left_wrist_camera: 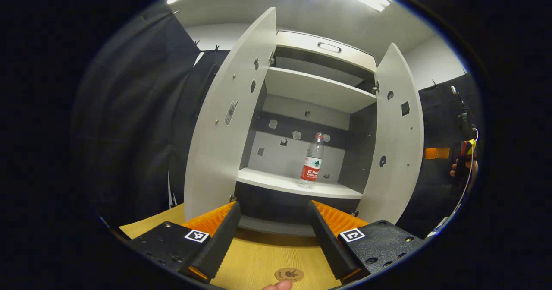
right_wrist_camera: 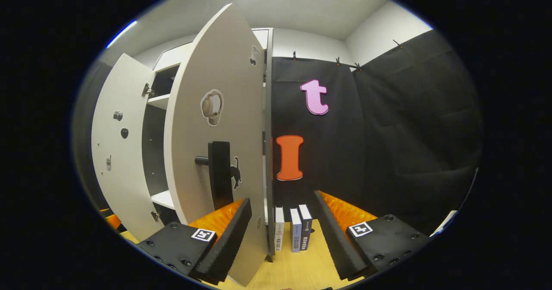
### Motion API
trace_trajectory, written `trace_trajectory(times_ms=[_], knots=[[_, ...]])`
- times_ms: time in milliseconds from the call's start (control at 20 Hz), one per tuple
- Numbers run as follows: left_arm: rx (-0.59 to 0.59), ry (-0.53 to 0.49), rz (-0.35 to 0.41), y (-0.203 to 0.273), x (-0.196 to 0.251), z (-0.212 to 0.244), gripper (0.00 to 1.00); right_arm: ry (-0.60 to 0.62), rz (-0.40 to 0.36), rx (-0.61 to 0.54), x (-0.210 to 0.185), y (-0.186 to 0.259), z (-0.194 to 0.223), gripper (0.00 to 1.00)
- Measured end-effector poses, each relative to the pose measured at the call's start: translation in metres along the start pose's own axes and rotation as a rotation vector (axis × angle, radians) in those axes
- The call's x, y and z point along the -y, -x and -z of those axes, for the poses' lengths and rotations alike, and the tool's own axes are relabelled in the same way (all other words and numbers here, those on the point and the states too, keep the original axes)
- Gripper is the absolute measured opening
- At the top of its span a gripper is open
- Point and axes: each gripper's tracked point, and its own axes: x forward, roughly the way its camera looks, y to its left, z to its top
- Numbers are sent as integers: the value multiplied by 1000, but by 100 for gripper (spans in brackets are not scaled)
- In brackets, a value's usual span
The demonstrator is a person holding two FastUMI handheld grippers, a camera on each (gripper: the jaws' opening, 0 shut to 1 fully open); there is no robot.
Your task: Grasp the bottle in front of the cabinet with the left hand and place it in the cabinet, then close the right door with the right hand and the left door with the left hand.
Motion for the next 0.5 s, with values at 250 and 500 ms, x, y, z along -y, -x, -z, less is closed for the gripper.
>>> trace_trajectory(times_ms=[250, 500], knots=[[13, -3, -30, 3, -17, -10, 95, -8, -57, 10, -43, -11, 2, 96], [29, 11, -30, 7, -24, -20, 95, -18, -156, 8, -92, -24, 5, 96]])
